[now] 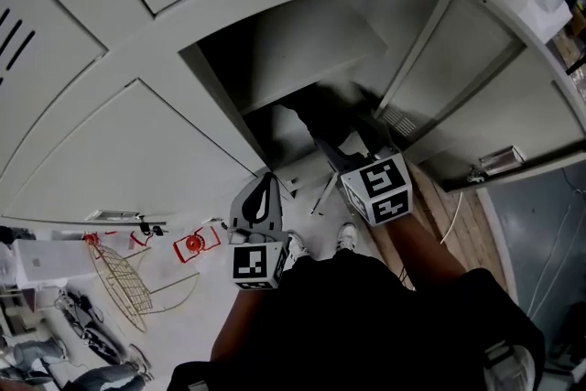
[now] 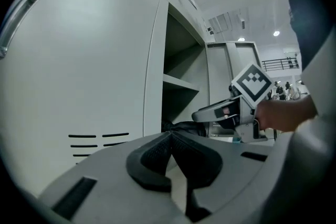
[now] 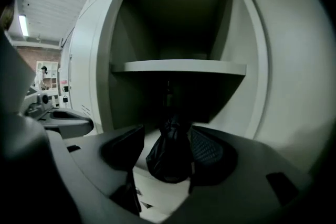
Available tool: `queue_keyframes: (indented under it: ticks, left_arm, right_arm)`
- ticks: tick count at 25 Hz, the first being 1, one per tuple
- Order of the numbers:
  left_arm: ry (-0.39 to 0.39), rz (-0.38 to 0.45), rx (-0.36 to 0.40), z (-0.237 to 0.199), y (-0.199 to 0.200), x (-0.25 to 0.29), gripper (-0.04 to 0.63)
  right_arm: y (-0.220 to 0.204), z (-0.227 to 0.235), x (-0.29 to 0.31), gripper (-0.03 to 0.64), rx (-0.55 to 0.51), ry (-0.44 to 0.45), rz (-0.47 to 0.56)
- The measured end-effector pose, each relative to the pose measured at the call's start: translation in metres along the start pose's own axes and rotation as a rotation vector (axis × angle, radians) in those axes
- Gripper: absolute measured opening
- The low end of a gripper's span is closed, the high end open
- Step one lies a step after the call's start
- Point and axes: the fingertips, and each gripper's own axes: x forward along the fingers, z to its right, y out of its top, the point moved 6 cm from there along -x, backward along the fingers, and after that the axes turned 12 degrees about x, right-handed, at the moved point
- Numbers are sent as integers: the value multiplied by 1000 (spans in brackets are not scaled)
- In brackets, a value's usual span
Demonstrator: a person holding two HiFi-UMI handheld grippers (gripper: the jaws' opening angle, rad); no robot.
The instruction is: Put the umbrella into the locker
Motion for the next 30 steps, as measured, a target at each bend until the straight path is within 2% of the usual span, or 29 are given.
queue_keyframes:
  ticks: [2, 7, 12, 18, 30]
  left_arm:
    - [3, 2, 3, 0, 2, 0, -2]
    - [4, 12, 10, 4, 7, 4, -2]
    - [12, 15, 19, 6, 11, 4, -2]
    - [14, 15, 13, 7, 16, 4, -2]
    - [11, 24, 29, 11, 18, 4, -2]
  right_arm:
    - [-5, -2, -14, 263, 17, 13, 2]
    - [-19, 3, -37, 169, 54, 34, 52]
    - [-32, 2, -50, 5, 85, 55, 91]
    - [-34, -3, -56, -2, 57, 56, 106]
    - [-34, 2, -53, -2, 38, -21, 76]
